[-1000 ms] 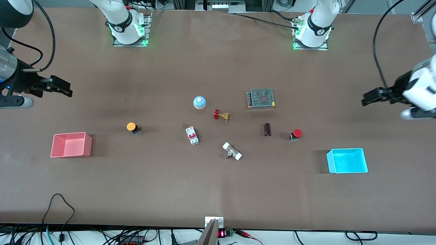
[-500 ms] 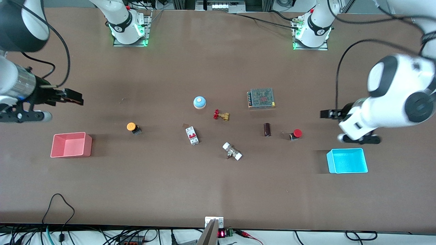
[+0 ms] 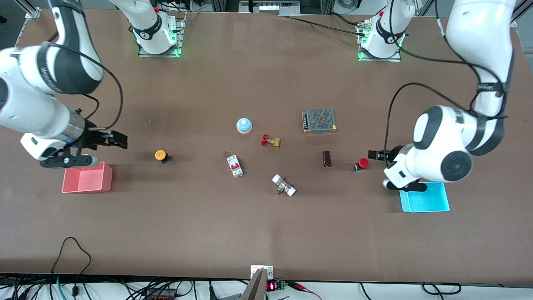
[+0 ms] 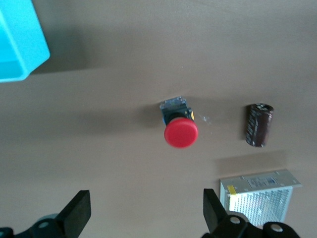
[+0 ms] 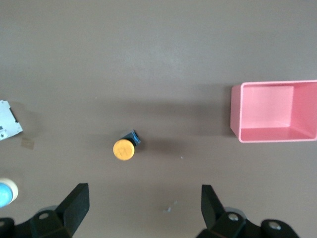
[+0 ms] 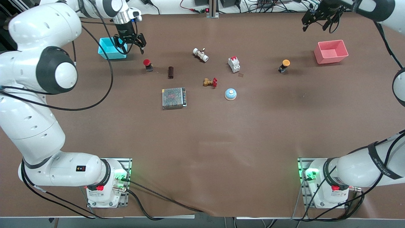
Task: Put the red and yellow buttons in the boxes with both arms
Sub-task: 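Reach the right gripper to the yellow button while the left gripper reaches the red button, then lower and close the right gripper on yellow button while the left grips red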
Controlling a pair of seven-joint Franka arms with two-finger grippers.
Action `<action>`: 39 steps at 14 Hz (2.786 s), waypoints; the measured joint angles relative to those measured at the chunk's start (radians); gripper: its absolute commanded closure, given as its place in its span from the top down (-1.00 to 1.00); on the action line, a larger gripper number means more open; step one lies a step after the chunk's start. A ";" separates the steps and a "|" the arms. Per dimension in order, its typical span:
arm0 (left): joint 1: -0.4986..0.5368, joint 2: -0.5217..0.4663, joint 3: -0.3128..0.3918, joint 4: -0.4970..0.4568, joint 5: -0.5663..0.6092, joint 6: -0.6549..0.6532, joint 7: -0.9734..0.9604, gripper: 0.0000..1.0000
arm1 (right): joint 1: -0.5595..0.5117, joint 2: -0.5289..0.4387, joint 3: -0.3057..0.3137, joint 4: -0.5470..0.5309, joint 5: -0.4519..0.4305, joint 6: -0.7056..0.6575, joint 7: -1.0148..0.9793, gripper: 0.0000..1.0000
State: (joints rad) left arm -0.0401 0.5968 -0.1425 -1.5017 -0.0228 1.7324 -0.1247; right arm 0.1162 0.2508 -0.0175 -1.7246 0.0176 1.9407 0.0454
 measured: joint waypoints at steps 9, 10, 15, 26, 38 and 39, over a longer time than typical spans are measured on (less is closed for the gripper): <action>-0.056 0.070 0.062 -0.014 -0.127 0.165 0.009 1.00 | 0.076 0.002 0.002 -0.231 -0.001 0.319 0.136 1.00; -0.056 0.075 0.065 -0.034 -0.131 0.197 0.009 1.00 | 0.092 0.010 0.003 -0.236 -0.002 0.334 0.146 1.00; -0.057 0.078 0.068 -0.133 -0.134 0.340 -0.050 1.00 | 0.105 0.067 0.002 -0.244 -0.005 0.425 0.118 1.00; -0.081 0.038 0.064 -0.216 -0.134 0.357 -0.143 0.78 | 0.106 0.172 0.002 -0.302 -0.014 0.586 0.021 1.00; -0.095 0.026 0.065 -0.230 -0.111 0.415 -0.139 -0.87 | 0.108 0.201 0.002 -0.316 -0.034 0.593 -0.027 0.89; -0.095 0.017 0.066 -0.227 -0.108 0.419 -0.139 -0.90 | 0.109 0.201 0.002 -0.318 -0.034 0.593 -0.028 0.75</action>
State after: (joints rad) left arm -0.1354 0.6138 -0.0765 -1.7286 -0.1307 2.1513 -0.2634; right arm 0.2248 0.4520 -0.0155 -2.0430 -0.0168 2.5336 0.0173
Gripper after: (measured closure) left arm 0.590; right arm 0.013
